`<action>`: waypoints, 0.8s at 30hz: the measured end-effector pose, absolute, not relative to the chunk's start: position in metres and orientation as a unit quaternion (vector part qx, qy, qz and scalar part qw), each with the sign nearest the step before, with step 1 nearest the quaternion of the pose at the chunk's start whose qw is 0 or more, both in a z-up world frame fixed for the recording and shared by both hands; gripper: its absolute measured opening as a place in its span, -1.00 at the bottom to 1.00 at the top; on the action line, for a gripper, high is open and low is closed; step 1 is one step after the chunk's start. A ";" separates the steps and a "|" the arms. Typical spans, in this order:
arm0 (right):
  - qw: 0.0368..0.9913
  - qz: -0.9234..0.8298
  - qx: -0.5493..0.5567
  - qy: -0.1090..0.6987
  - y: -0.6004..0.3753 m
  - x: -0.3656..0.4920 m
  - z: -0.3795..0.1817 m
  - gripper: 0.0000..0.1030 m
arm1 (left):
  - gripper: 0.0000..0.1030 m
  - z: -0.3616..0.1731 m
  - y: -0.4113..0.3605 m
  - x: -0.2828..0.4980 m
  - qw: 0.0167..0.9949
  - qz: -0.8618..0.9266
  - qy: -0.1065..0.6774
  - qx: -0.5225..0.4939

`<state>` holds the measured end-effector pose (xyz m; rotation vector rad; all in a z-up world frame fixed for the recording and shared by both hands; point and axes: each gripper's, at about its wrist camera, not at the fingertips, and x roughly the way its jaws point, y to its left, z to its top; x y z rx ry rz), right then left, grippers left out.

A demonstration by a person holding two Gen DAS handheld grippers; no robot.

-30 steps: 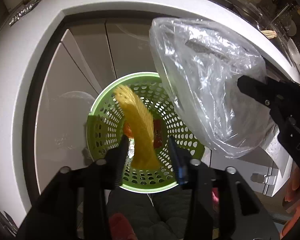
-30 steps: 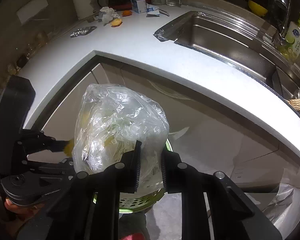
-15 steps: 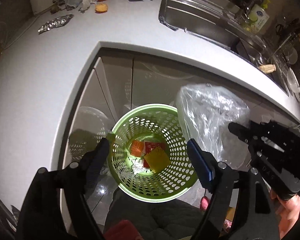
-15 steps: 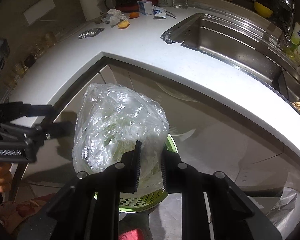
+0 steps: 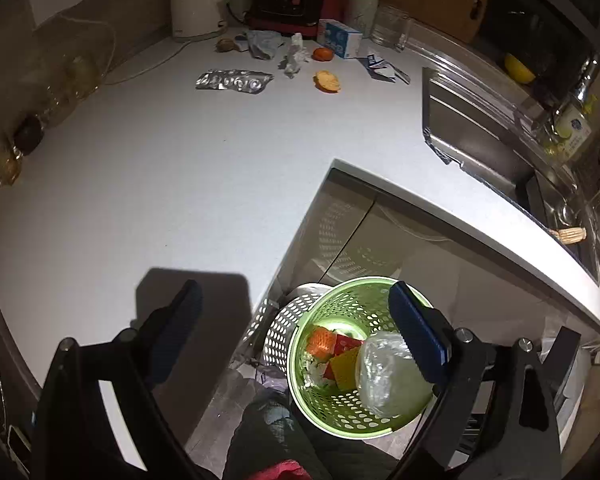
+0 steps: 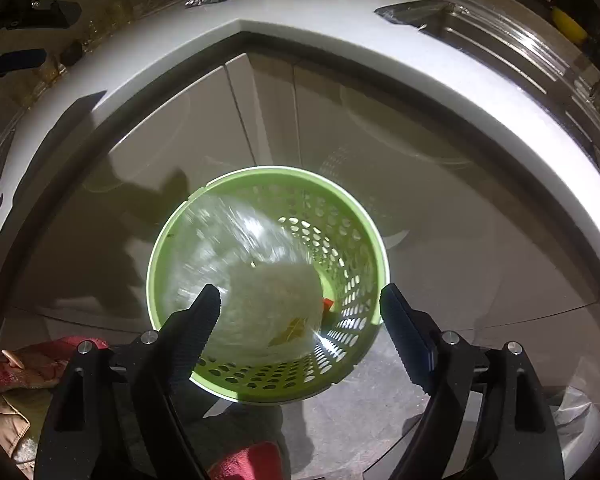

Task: Collect trash
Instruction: 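Lower the plastic bag and yellow net into the green basket and open both tools, then grasp the white tissue near the milk carton with the right tool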

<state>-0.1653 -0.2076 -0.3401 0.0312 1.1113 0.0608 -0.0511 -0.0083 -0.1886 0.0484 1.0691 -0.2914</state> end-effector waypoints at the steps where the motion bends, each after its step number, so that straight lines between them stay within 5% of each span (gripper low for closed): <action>1: 0.849 0.032 0.018 0.528 -0.207 -0.164 -0.339 0.65 | 0.74 -0.189 -0.002 -0.049 0.849 -0.133 0.510 0.015; 13: 0.902 0.045 0.037 0.429 -0.215 -0.103 -0.251 0.92 | 0.74 -0.178 0.038 -0.003 0.861 -0.077 0.502 -0.033; 24: 0.918 0.052 0.049 0.389 -0.191 0.089 -0.193 0.92 | 0.75 -0.146 0.041 0.141 0.891 -0.067 0.449 -0.023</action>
